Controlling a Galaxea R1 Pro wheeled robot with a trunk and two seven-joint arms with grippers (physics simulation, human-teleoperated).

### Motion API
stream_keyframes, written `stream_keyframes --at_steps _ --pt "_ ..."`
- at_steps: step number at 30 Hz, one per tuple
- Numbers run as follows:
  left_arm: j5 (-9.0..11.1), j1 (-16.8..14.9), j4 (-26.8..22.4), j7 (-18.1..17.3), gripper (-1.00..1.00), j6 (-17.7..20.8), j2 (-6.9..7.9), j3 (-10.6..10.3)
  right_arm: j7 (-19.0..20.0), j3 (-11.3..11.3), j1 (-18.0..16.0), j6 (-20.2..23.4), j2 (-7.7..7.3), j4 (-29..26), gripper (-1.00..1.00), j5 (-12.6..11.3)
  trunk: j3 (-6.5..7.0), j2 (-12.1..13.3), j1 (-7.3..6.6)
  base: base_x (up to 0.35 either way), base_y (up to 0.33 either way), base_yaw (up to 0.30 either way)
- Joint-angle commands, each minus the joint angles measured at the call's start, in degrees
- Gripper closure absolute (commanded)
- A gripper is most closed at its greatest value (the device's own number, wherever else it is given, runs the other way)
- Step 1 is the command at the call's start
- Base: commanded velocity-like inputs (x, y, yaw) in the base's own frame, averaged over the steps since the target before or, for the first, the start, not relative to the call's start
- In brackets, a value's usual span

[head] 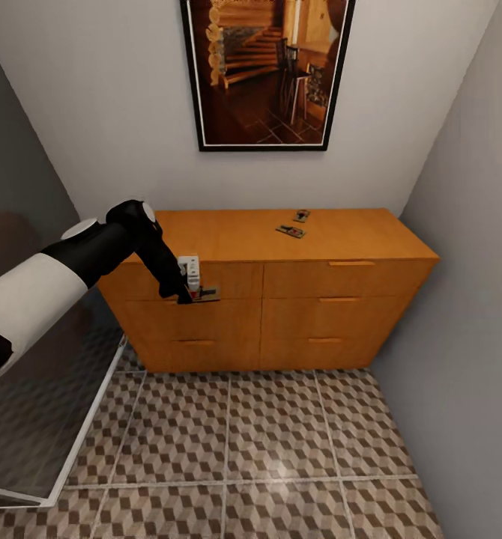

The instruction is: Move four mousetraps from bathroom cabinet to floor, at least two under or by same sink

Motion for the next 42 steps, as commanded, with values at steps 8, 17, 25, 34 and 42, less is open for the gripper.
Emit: stream_keyframes --at_steps 8,17,25,34,42 --pt "-0.23 4.6 -0.01 -0.32 1.0 0.25 0.04 -0.13 -0.3 -0.14 -0.04 -0.13 -0.01 0.07 1.0 0.47 -0.05 -0.03 -0.04 -0.282 -0.062 0.0" --pt "0.26 19.4 0.02 10.81 1.0 0.04 -0.12 -0.13 -0.3 -0.33 -0.04 -0.13 0.0 0.02 1.0 0.44 -0.05 -0.03 -0.04 -0.029 -0.003 0.0" --pt "8.63 37.63 0.27 27.38 1.0 -0.25 -0.24 0.02 -0.32 -0.49 -0.12 -0.13 0.0 -0.15 1.0 0.38 -0.05 -0.03 -0.04 -0.001 0.0 0.0" --pt "37.15 50.72 11.83 63.76 1.0 -16.05 -0.27 -0.01 -0.36 -0.7 -0.86 -0.13 0.0 -0.48 1.0 0.47 -0.05 -0.03 -0.04 0.0 0.0 0.0" --pt "63.44 59.93 35.39 77.41 1.0 -54.46 -0.43 -0.02 -0.47 -0.88 -3.57 2.66 0.0 -0.56 1.0 0.36 -0.05 -0.03 -0.04 0.0 0.0 0.0"
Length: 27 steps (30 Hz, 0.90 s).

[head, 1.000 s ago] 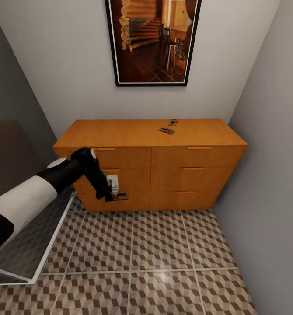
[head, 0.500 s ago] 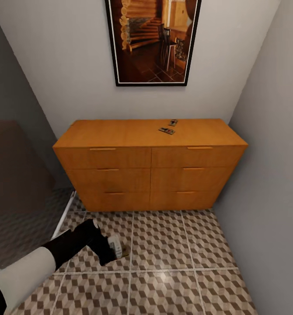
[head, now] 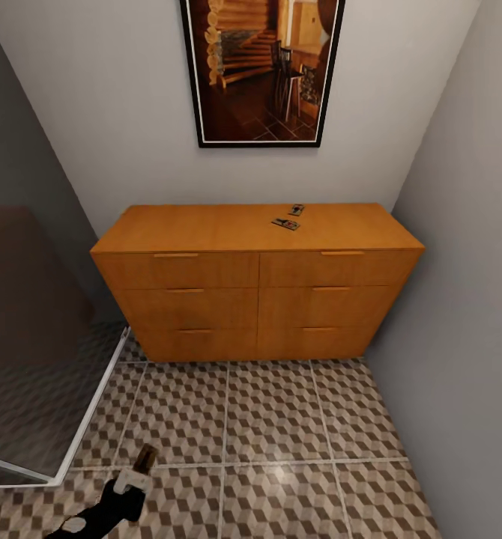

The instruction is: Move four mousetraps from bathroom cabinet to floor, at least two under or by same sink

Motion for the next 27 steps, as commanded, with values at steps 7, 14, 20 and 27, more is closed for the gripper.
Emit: stream_keyframes --at_steps 7,14,20,27 --pt "15.92 4.08 10.88 1.93 1.0 -21.59 -1.42 -0.32 -0.33 -0.15 -7.86 11.91 -0.03 -1.3 1.0 0.42 -0.03 -0.02 0.0 0.0 0.0 0.0" --pt "17.58 5.66 11.62 10.32 1.0 -26.94 -3.97 -0.31 -0.28 -0.09 -17.03 18.06 0.53 -1.93 1.0 0.5 -0.03 -0.02 0.0 0.0 0.0 0.0" --pt "17.43 5.99 11.32 14.56 1.0 -27.7 -8.87 -0.36 -0.24 0.25 -22.46 22.0 2.38 -5.27 1.0 0.77 -0.03 -0.02 0.0 0.0 0.0 0.0" --pt "17.45 5.31 8.08 19.89 1.0 -27.67 -11.51 -0.18 -0.22 0.58 -25.02 28.59 4.93 -9.35 1.0 1.19 -0.03 -0.02 0.0 0.0 0.0 0.0"
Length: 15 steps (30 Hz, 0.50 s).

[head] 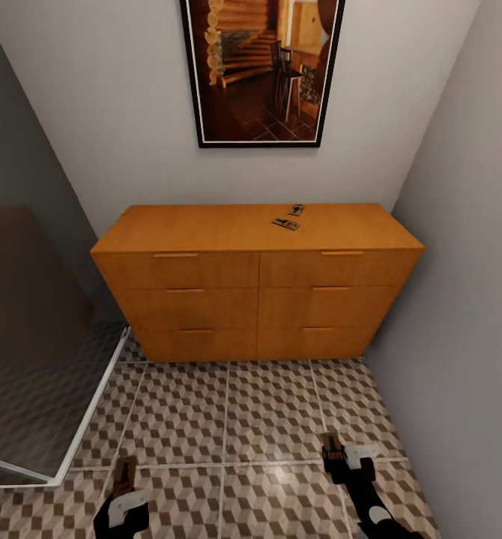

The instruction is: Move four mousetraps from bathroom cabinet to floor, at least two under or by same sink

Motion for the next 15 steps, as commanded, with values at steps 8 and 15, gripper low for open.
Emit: stream_keyframes --at_steps 8,15 --pt "-0.21 -0.05 1.25 1.93 1.0 -0.46 0.91 -0.53 0.0 0.44 0.88 -6.92 0.19 -0.32 1.0 1.17 -0.04 -0.02 0.0 0.0 0.0 0.0" --pt "-0.21 -0.06 1.52 1.99 1.0 -0.38 0.9 -0.74 -0.02 1.14 2.66 -9.61 0.2 -0.31 1.0 3.55 -0.04 -0.02 0.0 0.0 0.0 0.0"
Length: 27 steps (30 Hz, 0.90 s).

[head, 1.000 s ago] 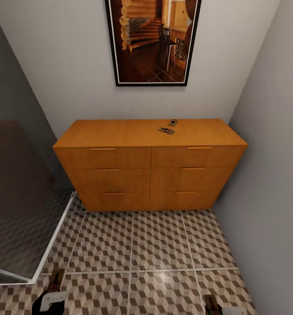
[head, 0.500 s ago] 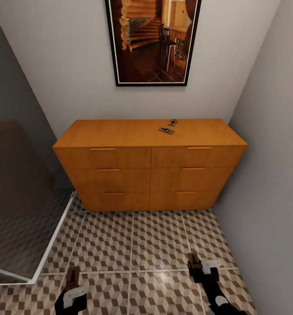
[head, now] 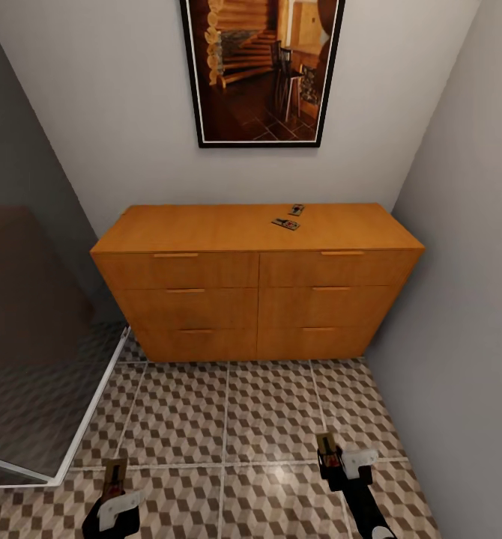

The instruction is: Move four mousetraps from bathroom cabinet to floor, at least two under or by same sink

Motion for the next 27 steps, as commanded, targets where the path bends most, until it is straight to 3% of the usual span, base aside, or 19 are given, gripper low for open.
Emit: stream_keyframes --at_steps 1,27 --pt "-0.34 -0.02 0.03 0.89 1.0 -0.05 -0.03 -0.5 -0.22 -0.25 0.02 -0.19 0.03 0.07 1.0 0.52 -0.04 -0.02 0.0 0.0 0.0 0.0" --pt "-0.34 -0.02 -0.13 0.89 1.0 -0.13 -0.07 -0.64 -0.3 -0.23 0.27 -0.68 0.01 0.01 1.0 0.61 -0.04 -0.02 0.0 0.0 0.0 0.0"
